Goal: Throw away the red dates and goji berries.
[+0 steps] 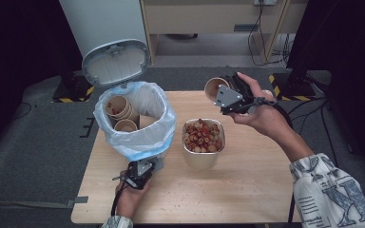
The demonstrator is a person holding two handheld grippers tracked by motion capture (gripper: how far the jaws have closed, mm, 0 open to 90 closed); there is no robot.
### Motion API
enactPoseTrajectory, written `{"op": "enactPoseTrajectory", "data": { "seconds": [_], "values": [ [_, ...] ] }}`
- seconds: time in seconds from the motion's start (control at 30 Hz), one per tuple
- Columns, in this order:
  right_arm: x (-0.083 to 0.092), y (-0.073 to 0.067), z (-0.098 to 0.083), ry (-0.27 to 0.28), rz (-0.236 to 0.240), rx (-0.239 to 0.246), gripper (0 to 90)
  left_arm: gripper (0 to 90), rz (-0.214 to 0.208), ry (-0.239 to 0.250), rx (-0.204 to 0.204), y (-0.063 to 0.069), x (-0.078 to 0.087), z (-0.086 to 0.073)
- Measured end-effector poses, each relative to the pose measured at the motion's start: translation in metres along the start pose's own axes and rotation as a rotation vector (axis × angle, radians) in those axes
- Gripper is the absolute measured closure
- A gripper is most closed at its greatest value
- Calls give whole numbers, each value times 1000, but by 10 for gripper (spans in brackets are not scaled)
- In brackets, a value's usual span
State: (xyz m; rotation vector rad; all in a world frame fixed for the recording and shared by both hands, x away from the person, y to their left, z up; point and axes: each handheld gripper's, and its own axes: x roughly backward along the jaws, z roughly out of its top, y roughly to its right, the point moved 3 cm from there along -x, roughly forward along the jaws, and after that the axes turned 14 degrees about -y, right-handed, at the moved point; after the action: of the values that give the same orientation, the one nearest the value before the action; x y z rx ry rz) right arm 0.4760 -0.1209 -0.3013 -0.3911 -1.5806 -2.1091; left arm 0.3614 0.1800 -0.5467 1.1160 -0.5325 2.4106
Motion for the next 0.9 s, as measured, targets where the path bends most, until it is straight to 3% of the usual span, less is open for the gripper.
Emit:
{"op": "enactPoseTrajectory", "data": {
  "seconds": [0.2,0.7,0.9],
  "values": [
    [1,0,1,-11,-17,32,298,897,-8,-1,-10,0,0,0],
    [1,0,0,-18,-23,44,298,897,-10,-3,-13,0,0,1],
    [3,-3,4,-41,-52,115,298,897,-12,-3,-12,-1,0,1]
  ]
}}
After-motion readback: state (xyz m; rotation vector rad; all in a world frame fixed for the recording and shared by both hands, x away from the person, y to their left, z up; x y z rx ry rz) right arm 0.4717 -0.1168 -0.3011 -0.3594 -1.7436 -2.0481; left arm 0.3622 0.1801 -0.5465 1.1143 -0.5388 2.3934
